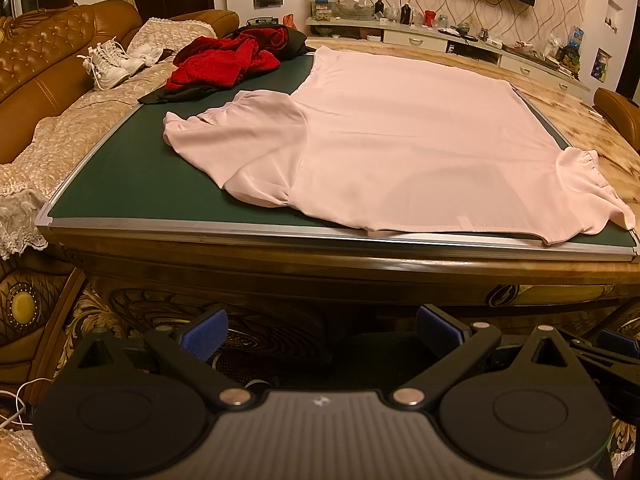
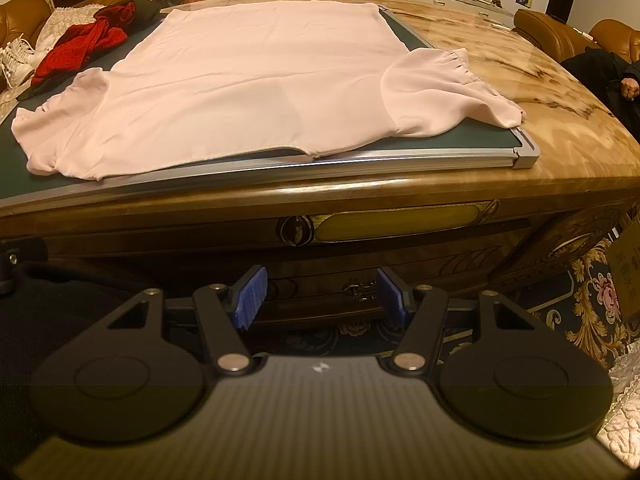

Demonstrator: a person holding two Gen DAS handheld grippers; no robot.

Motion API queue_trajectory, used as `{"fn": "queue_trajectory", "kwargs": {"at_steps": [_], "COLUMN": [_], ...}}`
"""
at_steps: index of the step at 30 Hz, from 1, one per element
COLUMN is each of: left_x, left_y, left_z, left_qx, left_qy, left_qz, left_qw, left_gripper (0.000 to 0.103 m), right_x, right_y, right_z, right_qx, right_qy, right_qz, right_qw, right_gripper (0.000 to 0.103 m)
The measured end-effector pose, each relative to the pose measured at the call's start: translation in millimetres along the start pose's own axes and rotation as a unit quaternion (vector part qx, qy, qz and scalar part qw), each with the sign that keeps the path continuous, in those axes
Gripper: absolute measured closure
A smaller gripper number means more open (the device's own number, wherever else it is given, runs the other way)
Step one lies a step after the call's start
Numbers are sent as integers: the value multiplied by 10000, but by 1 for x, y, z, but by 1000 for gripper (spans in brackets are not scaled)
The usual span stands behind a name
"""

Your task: Fold clothes

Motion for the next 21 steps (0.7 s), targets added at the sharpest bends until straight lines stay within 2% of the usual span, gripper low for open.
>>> {"fn": "queue_trajectory", "kwargs": {"at_steps": [21], "left_x": [2], "left_y": [2], "left_z": [4], "left_qx": [-92], "left_qy": [44], "left_qz": [28], "left_qw": [9999], "left_gripper": [0], "right_x": [-2], "right_y": [3], "right_z": [1], "right_qx": [-50], "right_qy": [-25], "right_qz": [31], "right_qw": [10000], "right_gripper": [35]}}
Point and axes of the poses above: each gripper's, at about its wrist camera, not at the fingertips, and y roughly the way its jaws point, x to its right, z to its top, the point moved 2 cm from there along y, roughly the way its jaws point, and after that the axes turned 3 degrees about -x, right-handed, at the moved point
